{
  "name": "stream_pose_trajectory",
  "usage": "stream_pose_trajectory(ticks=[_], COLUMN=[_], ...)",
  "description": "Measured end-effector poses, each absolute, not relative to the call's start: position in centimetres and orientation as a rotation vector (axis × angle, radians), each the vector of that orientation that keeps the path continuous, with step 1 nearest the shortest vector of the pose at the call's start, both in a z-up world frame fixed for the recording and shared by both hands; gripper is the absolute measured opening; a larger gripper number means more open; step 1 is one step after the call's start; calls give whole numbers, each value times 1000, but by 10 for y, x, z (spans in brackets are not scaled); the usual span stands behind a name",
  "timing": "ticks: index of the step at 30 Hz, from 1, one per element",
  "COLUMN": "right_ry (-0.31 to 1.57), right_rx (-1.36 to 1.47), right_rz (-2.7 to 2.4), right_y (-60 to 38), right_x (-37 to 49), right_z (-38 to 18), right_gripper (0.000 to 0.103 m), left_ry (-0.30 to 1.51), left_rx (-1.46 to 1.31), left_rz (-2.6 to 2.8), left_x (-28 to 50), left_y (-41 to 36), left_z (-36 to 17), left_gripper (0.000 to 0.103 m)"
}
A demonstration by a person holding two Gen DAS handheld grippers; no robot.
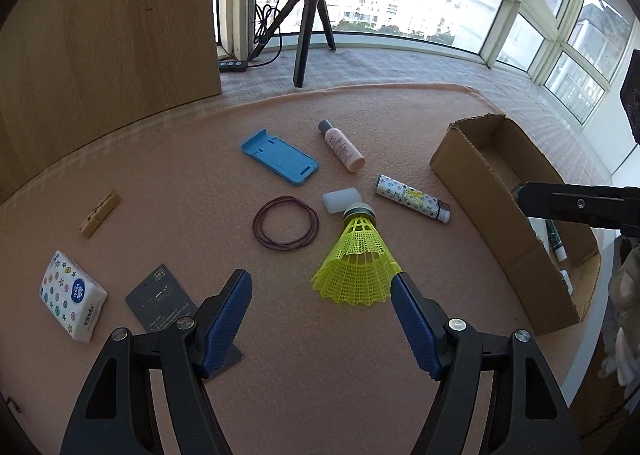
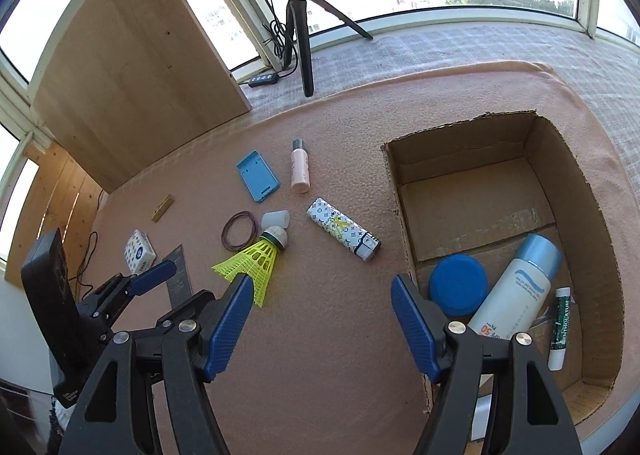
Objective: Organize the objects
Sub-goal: 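Withdraw both tools and move the right tool toward the yellow shuttlecock, then close the right gripper on the yellow shuttlecock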
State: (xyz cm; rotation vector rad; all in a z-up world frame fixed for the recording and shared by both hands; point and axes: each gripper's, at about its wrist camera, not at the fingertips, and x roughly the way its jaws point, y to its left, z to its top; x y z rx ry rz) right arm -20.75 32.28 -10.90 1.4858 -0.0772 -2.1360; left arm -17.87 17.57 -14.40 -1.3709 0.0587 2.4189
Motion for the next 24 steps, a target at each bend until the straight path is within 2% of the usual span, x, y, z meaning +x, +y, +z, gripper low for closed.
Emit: stream_pose_trajectory(ticks=[8,17,24], right_ry=[-143,-234,-225], right_rx=[1592,1700,1740], right_rz=[-2001,-1903,-1893], right_y=[281,257,249], right_x=[-225,-241,-247], right_z=[-138,-176,-192], right_gripper=[68,68,67], left_ry=[64,-21,-61], left_rx=[-1423,-1469,-1474], left_rz=[2359,2314,2312], left_x=[-186,-202,-210], left_y=[179,185,184], left_z=[-167,-186,-193], left_gripper=[61,54,48])
